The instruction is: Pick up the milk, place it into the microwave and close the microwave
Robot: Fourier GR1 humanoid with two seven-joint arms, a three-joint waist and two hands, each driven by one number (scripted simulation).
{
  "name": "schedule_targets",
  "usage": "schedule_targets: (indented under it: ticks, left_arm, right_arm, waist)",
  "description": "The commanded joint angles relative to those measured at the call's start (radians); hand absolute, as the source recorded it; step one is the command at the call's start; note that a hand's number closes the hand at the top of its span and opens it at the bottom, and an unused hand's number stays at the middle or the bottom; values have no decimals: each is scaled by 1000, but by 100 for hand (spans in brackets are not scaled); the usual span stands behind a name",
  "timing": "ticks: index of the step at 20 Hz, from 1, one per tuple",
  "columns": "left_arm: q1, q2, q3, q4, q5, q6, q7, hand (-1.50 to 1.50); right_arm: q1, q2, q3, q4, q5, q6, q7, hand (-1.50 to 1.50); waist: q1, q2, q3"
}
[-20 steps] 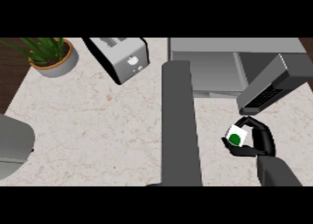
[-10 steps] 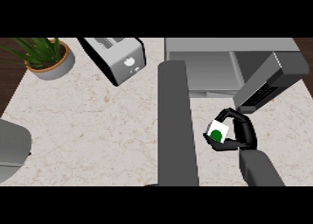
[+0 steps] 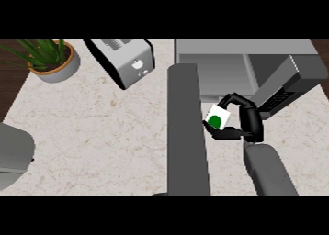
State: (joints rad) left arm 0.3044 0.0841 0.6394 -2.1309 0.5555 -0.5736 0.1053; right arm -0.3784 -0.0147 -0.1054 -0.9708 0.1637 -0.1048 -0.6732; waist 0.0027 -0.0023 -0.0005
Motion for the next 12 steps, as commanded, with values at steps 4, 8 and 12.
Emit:
schedule_targets:
  ticks: [4, 8, 12]
  left_arm:
    - [-35, 40, 23, 65, 15, -11, 4, -150]
    - [-5, 81, 71, 65, 97, -45, 6, -150]
    - [-47, 31, -1, 43, 6, -11, 20, -150]
  right_arm:
    - [-222, -29, 5, 79, 109, -160, 180, 150]
    - [-367, -29, -20, 319, 159, -240, 137, 150]
    - [-473, -69, -63, 509, 181, -292, 103, 150]
  waist:
    - [9, 4, 0]
    - [33, 10, 1]
    - [42, 18, 2]
